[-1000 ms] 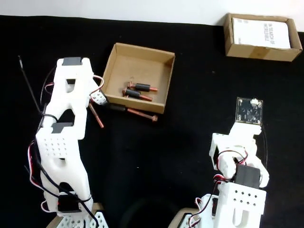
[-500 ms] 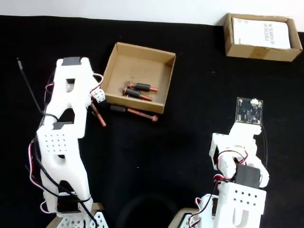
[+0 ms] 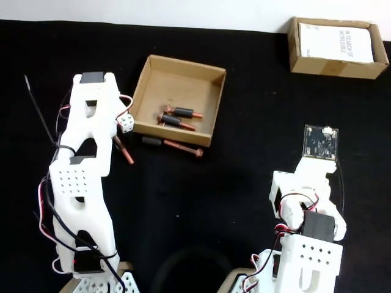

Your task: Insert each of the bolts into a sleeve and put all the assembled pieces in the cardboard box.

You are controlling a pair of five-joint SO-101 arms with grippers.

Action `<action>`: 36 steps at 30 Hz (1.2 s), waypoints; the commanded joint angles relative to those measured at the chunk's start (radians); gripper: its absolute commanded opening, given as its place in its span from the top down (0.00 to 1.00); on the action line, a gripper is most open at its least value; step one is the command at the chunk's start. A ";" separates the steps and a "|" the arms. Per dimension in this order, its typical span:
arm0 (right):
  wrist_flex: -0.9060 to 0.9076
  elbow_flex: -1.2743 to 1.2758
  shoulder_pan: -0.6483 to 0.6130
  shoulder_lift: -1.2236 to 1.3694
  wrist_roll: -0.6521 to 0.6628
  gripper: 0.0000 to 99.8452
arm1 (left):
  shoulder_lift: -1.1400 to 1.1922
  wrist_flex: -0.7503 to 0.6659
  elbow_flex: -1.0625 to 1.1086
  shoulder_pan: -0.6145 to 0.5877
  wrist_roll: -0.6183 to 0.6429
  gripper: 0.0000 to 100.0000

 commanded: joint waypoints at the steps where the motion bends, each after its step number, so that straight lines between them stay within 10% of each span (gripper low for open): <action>1: -0.005 -0.128 -0.067 -0.024 -0.106 0.99 | -0.097 0.089 -0.076 -0.013 -0.018 0.99; 11: 0.203 -0.268 -0.340 -0.183 -0.238 0.99 | -0.659 0.126 0.159 0.102 -0.327 0.99; 20: 0.199 0.030 -0.424 -0.613 -0.069 0.99 | -1.231 0.078 0.604 0.260 -0.445 0.99; 36: -0.232 0.237 -0.430 -0.625 -0.071 0.99 | -1.956 -0.881 1.422 0.570 -0.440 0.99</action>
